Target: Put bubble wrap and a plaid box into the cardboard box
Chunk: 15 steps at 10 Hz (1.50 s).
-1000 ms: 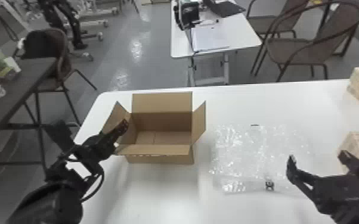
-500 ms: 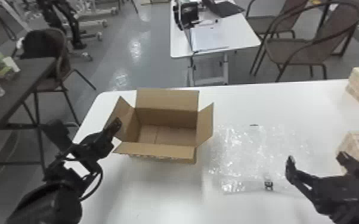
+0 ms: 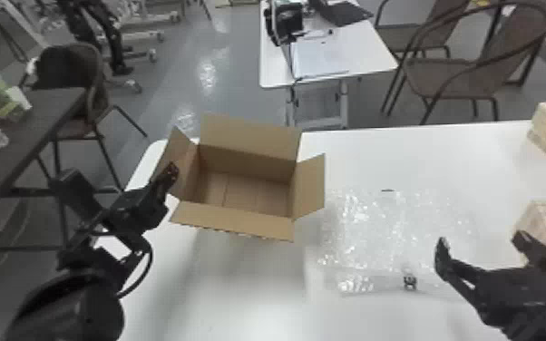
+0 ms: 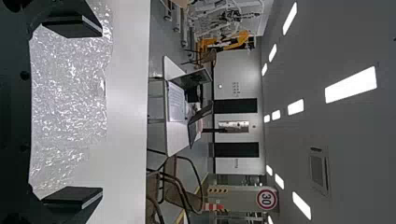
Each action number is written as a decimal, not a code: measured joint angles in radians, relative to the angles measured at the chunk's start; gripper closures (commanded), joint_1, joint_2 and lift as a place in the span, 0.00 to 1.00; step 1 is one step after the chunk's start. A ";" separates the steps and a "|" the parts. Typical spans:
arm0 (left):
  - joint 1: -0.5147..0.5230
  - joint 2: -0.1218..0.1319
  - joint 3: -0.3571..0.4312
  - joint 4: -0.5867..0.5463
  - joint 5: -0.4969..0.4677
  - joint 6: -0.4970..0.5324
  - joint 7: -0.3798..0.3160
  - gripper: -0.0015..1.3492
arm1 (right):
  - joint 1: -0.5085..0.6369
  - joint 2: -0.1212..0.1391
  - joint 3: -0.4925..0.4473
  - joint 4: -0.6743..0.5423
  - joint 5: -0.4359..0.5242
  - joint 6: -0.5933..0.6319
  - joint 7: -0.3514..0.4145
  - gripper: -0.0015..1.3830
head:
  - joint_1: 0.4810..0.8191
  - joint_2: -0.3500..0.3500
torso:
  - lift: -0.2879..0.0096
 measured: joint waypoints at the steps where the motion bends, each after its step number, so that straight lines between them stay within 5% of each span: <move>1: 0.014 -0.002 -0.001 -0.037 -0.020 0.001 0.000 0.91 | 0.000 0.000 0.000 0.000 0.000 0.000 0.000 0.07 | 0.63 0.79 | 0.60; 6: 0.050 -0.002 -0.022 -0.219 -0.196 -0.018 0.002 0.91 | -0.003 0.000 0.000 -0.002 0.004 0.000 0.000 0.07 | 0.63 0.79 | 0.60; 9: 0.058 -0.002 -0.037 -0.230 -0.214 -0.018 0.003 0.91 | -0.019 0.000 -0.002 -0.022 0.003 0.052 -0.001 0.07 | 0.63 0.78 | 0.60; 12: 0.057 -0.002 -0.042 -0.230 -0.217 -0.017 0.007 0.91 | -0.122 -0.009 -0.024 -0.150 -0.013 0.484 0.005 0.07 | 0.63 0.76 | 0.60; 15: 0.049 -0.002 -0.055 -0.230 -0.233 -0.016 0.012 0.91 | -0.342 -0.017 -0.021 -0.190 -0.017 0.942 0.092 0.07 | 0.63 0.76 | 0.60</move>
